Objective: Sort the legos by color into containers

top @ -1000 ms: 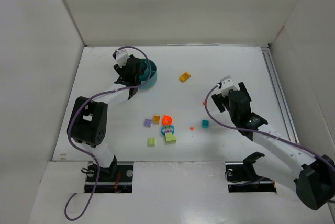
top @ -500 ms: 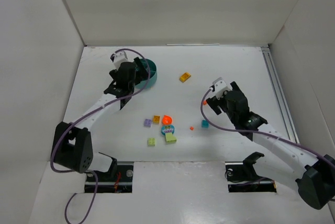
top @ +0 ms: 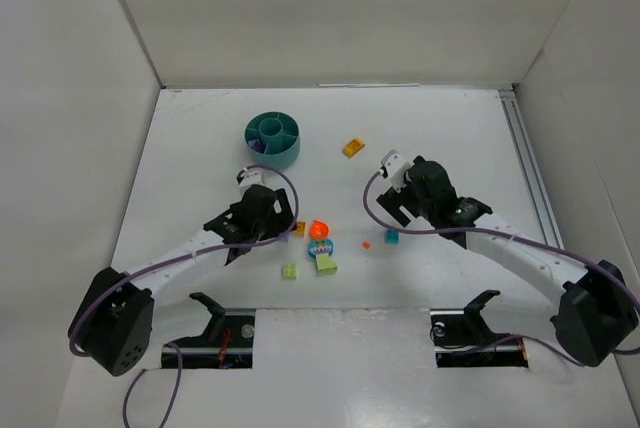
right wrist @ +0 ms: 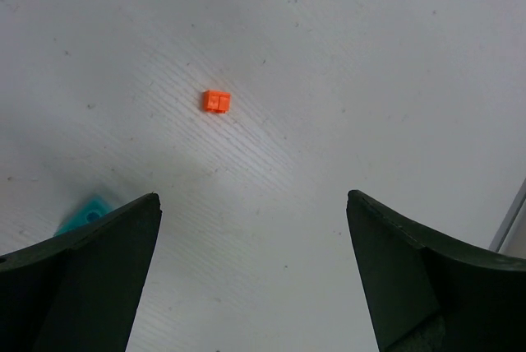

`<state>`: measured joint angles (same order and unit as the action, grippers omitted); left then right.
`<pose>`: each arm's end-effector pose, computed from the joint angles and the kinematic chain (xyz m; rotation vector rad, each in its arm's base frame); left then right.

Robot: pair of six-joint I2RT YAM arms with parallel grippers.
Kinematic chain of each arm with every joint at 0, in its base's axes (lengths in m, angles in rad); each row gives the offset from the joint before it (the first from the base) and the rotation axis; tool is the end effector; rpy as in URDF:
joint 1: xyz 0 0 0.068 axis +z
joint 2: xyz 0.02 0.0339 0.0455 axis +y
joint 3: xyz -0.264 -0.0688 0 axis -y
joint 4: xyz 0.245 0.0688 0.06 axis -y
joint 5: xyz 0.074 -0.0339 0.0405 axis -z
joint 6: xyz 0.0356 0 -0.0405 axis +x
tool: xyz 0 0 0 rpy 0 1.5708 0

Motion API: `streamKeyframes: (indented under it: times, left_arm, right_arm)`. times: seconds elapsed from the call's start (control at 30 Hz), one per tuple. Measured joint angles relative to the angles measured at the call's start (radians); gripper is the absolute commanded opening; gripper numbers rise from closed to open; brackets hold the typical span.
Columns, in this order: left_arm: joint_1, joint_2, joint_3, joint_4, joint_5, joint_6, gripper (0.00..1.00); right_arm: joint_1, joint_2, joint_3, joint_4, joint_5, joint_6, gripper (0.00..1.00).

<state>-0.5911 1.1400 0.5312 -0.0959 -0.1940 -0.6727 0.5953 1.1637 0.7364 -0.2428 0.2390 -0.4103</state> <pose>0.1932 -0.1214 0.1919 -0.1970 2.2911 -0.4470 0.2104 0.1323 0.2416 -0.9568 2.0073 -0.1663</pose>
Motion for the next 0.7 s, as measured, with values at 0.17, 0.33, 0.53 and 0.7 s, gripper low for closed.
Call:
streamKeyframes:
  times: [0.17,0.33,0.53,0.7]
  left_arm:
    - [-0.04,-0.05,-0.03,0.006,0.011,-0.024,0.78]
    - [-0.073,-0.051,-0.06,-0.005,0.022,-0.032,0.73]
    - [-0.086,-0.051,-0.069,-0.037,0.005,-0.048,0.67]
    - [-0.109,-0.035,-0.069,-0.034,-0.006,-0.043,0.62]
  right_arm:
    - [0.015,0.003,0.0,-0.005,-0.005,0.007,0.99]
    - [0.021,0.003,0.0,-0.004,-0.007,0.014,0.99]
    - [0.021,0.003,0.0,-0.004,-0.007,0.018,0.99]
    - [0.021,0.003,0.0,-0.003,-0.007,0.018,0.99]
